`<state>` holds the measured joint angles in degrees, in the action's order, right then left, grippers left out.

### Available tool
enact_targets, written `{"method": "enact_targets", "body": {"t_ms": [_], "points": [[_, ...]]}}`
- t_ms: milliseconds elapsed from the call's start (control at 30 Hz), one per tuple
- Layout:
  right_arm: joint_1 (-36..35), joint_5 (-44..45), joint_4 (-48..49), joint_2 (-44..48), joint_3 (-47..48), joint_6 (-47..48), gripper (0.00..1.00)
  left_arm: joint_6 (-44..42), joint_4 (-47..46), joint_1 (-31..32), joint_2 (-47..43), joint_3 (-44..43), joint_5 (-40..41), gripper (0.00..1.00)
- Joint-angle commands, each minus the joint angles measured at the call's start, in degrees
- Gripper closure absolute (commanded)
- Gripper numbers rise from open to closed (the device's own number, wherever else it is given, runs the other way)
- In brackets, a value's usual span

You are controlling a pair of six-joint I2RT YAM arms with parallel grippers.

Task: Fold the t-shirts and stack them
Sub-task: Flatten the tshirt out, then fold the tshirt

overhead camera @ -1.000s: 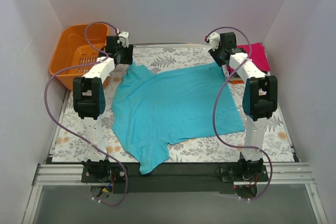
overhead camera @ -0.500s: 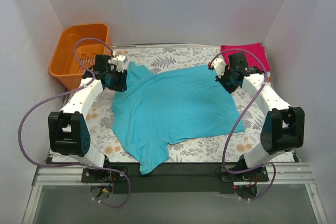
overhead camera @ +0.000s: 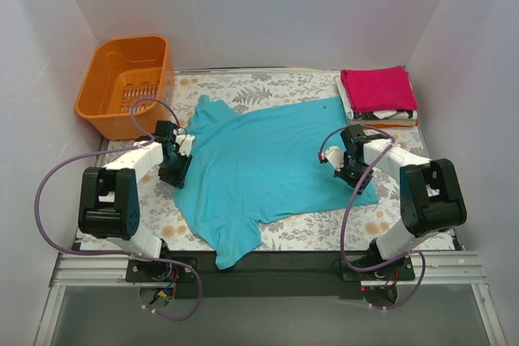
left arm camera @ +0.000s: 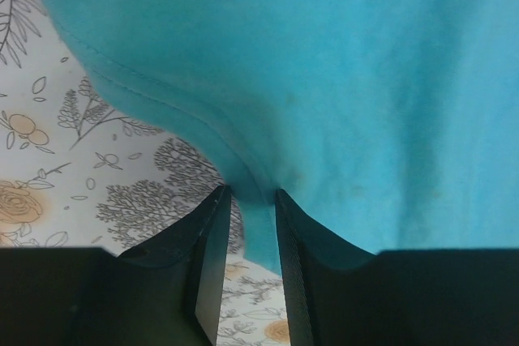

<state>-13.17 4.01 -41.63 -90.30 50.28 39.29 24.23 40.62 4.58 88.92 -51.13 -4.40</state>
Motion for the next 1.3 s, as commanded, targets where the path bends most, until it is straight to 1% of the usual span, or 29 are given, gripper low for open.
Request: {"method": "enact_targets", "body": {"t_ms": [0,133,167,333,433,467,500,600,633,667,733,767,800,833,867,900,933,967,1000,1033,1067,1100,1167,1200,1267], "points": [[-2.9,-0.2,-2.2,-1.5,-1.6,0.2,0.96,-4.2,-3.7,-2.5,2.0,1.3,6.2,0.72],[-8.3,-2.6,-5.3,-2.2,-3.3,-0.8,0.96,-8.3,-5.3,-4.5,4.5,-0.4,7.6,0.73],[-9.1,-3.2,-5.9,-2.0,-3.6,-0.9,0.96,-9.0,-4.8,-6.3,4.8,-1.2,7.3,0.73],[-15.2,-9.7,-10.8,-0.6,-4.8,-1.3,0.96,-13.9,-4.4,-6.9,4.9,-5.6,7.4,0.71],[-16.8,-12.4,-15.8,1.2,-4.3,0.0,0.96,-15.1,-3.0,-6.9,5.2,-9.0,5.8,0.70],[-17.1,-12.6,-17.9,2.0,-4.3,1.3,0.96,-15.2,-1.6,-6.9,5.2,-9.7,4.7,0.70],[-17.3,-13.0,-19.0,2.4,-4.2,2.1,0.96,-15.6,-0.9,-6.8,4.7,-10.4,1.1,0.69],[-17.2,-12.1,-20.3,4.7,-2.5,3.3,0.96,-16.8,2.7,-6.5,3.2,-14.9,-5.9,0.68],[-16.3,-12.4,-20.3,5.4,-1.1,3.3,0.95,-15.5,3.2,-6.3,2.1,-18.0,-10.0,0.64],[-15.6,-13.0,-20.2,5.9,1.4,3.4,0.88,-14.3,3.4,-5.9,1.9,-20.1,-11.6,0.63],[-13.1,-14.7,-19.9,5.4,10.5,2.6,0.74,-11.7,2.7,-5.4,2.1,-24.2,-15.8,0.57],[-12.4,-14.8,-19.2,3.4,13.8,1.9,0.66,-6.7,-0.6,-5.3,2.6,-27.8,-16.1,0.45],[-11.7,-14.0,-18.4,2.1,20.7,-0.2,0.66,-4.5,-2.3,-3.1,3.4,-29.5,-16.4,0.41],[-10.1,-13.3,-15.8,0.6,23.9,-1.2,0.65,-2.3,-3.6,-2.8,4.7,-31.7,-17.0,0.40],[-9.3,-12.2,-14.2,-2.6,26.7,-2.5,0.63,2.0,-6.8,-2.3,7.6,-35.1,-16.3,0.38],[-8.4,-10.0,-12.7,-4.5,30.0,-3.8,0.63,4.0,-8.1,-1.2,9.3,-37.0,-15.8,0.38],[-6.9,-8.6,-11.7,-6.9,35.8,-5.3,0.63,5.1,-9.1,-0.6,11.1,-38.8,-15.5,0.37],[-6.2,-7.1,-9.4,-11.4,39.2,-6.2,0.65,6.1,-10.8,0.1,15.1,-40.4,-13.1,0.37],[-5.3,-5.2,-8.7,-13.8,42.2,-6.8,0.66,8.3,-11.7,1.6,17.0,-43.8,-11.4,0.37],[-4.0,-4.5,-8.6,-16.3,48.6,-6.9,0.66,9.0,-12.4,2.2,19.3,-45.5,-10.5,0.37],[-3.6,-4.3,-8.4,-21.1,51.6,-6.6,0.67,9.7,-13.2,2.7,21.4,-47.5,-8.1,0.37],[-3.4,-1.8,-8.3,-23.6,54.4,-6.2,0.67,10.8,-13.6,3.4,25.4,-50.7,-6.9,0.37],[-2.7,-0.7,-8.4,-30.0,62.3,-4.9,0.69,11.6,-14.6,3.6,29.1,-54.2,-5.5,0.36],[-2.7,0.5,-7.9,-31.8,64.7,-4.2,0.70,12.2,-14.6,3.6,32.8,-57.7,-3.8,0.36],[-2.4,1.9,-7.6,-36.9,69.7,-2.8,0.71,12.5,-14.6,3.6,35.9,-60.4,-2.6,0.35]]}}
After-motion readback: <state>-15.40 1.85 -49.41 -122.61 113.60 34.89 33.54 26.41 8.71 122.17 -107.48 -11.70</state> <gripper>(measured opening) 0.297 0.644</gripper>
